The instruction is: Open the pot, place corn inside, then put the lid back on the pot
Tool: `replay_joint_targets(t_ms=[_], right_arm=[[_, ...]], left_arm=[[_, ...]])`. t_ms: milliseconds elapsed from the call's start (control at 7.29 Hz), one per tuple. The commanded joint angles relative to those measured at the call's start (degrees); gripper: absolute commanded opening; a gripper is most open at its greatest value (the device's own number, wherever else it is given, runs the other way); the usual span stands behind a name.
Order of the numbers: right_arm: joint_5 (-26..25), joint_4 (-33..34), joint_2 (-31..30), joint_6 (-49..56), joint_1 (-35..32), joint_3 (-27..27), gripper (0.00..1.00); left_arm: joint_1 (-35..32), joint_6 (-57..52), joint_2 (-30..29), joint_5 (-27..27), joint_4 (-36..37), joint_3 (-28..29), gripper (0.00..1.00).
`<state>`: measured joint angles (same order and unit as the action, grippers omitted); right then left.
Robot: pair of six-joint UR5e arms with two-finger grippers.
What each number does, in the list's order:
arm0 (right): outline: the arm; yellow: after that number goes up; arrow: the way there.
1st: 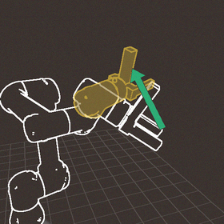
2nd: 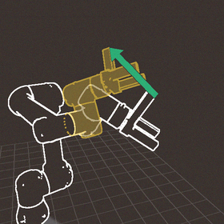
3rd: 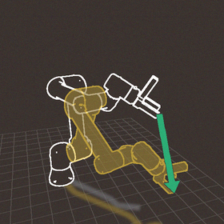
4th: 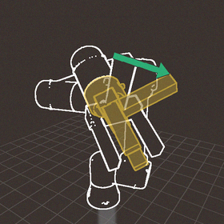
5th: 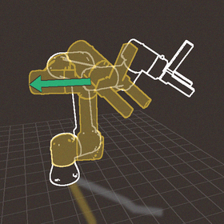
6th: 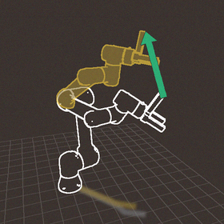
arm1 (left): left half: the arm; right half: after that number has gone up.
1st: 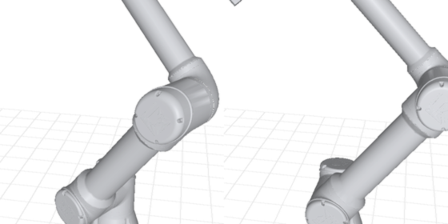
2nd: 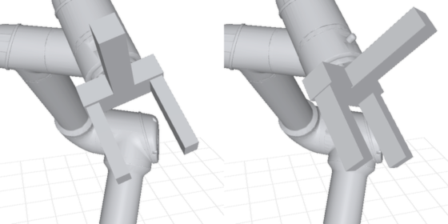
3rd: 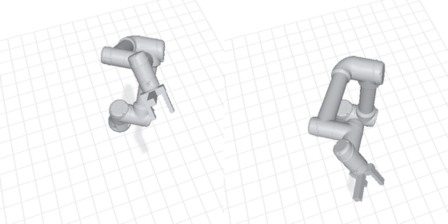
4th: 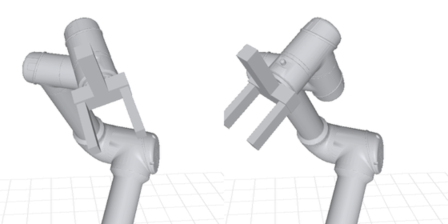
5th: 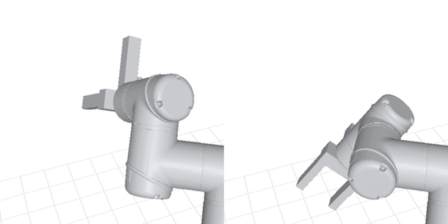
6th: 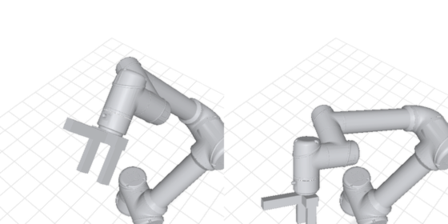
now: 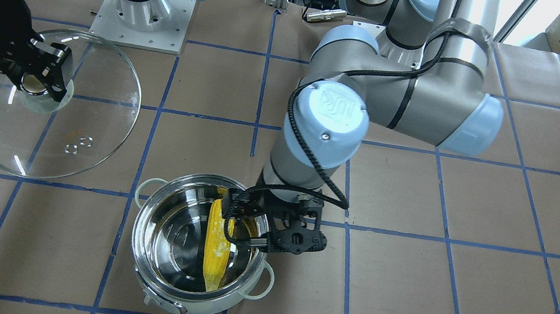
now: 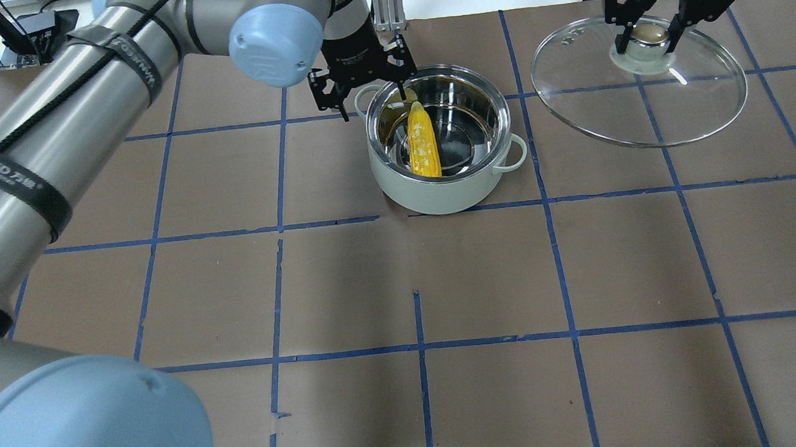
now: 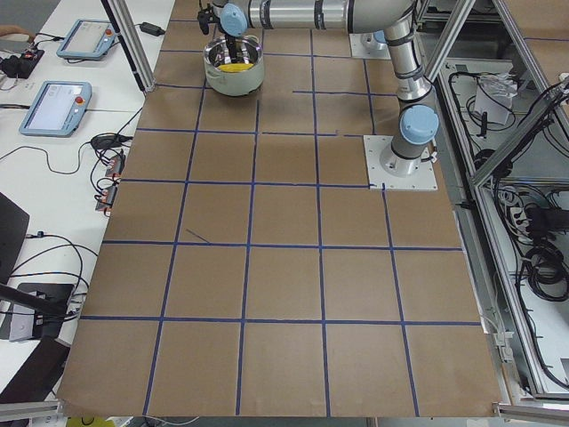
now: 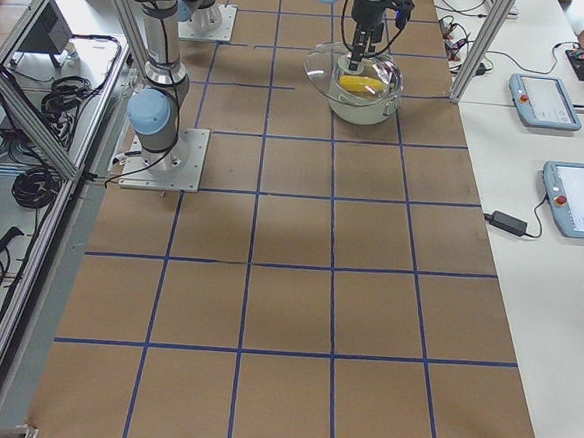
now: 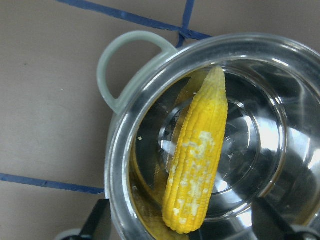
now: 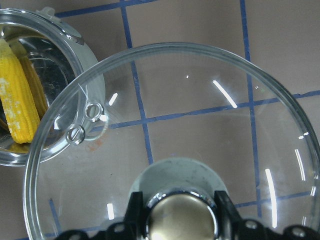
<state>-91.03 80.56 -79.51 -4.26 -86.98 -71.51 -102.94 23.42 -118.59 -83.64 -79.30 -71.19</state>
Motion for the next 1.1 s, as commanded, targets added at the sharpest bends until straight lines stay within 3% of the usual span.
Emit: replay_joint_targets(t_ms=[0, 275, 549, 961], right_arm=[[0.2, 5.7, 3.6, -1.4, -7.9, 0.1, 0.31], [0.1, 13.5, 8.9, -2.9, -13.7, 0.4, 0.32], [0.2, 17.9, 11.8, -2.7, -14.6, 0.3, 0.32], [0.2, 22.3, 15.8, -2.7, -17.1, 0.3, 0.32]], left_arm=[[7.5, -13.8, 8.3, -4.8, -4.1, -6.6, 1.0], [15.3, -24.4, 19.8, -6.7, -10.7, -13.6, 1.0], [16.1, -29.5, 26.5, -9.9, -16.5, -13.9, 1.0], [15.0, -31.1, 29.5, -9.4, -15.9, -15.4, 1.0]])
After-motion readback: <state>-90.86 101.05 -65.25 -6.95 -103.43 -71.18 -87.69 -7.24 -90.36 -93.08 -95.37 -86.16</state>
